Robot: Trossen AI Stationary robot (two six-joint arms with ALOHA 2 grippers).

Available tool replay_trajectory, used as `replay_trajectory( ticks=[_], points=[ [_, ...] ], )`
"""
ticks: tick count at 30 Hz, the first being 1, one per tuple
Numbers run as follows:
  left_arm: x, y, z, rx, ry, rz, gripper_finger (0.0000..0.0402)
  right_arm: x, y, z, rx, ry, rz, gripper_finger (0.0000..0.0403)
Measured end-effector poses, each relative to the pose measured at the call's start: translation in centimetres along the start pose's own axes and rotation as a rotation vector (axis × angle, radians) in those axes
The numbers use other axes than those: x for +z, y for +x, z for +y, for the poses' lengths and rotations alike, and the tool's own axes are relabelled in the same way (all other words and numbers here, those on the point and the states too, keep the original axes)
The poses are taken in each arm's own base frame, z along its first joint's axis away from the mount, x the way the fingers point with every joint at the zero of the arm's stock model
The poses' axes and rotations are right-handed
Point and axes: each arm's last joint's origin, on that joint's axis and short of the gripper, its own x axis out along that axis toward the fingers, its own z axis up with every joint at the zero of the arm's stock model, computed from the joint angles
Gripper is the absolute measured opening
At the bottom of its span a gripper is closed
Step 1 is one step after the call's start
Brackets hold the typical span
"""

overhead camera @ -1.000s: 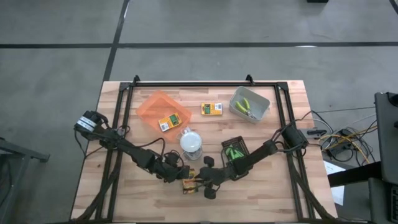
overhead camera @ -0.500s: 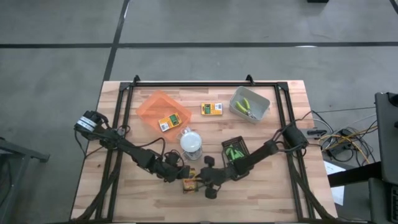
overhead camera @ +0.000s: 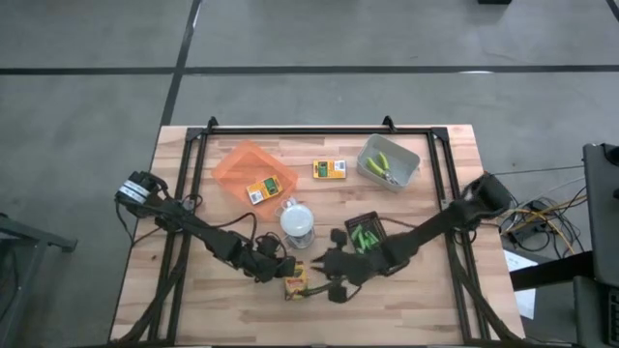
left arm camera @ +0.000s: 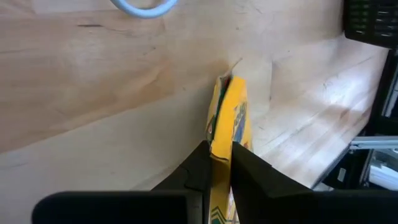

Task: Pick & Place School Supplies
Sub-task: Put the box of crayon into the orange bin

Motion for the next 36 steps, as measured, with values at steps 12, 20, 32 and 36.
replay_trajectory(
  ticks=[12, 20, 32, 36],
  points=[
    [-0.2, -1.8, -1.6, -0.086, -0.013, 0.024, 0.0046, 4.3, -8.6, -3.3, -0.145, -0.031, 0.0, 0.0068],
    [-0.7, -3.4, -4.3, -0.224, 0.072, 0.048, 0.0046, 4.6, -11.0, -4.8, -0.254, -0.047, 0.025, 0.0068],
    [-0.7, -7.2, -8.6, -0.415, 0.244, -0.03, 0.0046, 3.5, -10.9, -5.2, -0.315, -0.084, 0.095, 0.0068],
    [0.2, -9.7, -9.9, -0.491, 0.313, -0.156, 0.0046, 3.6, -11.0, -5.4, -0.354, -0.102, 0.08, 0.0068]
  ],
)
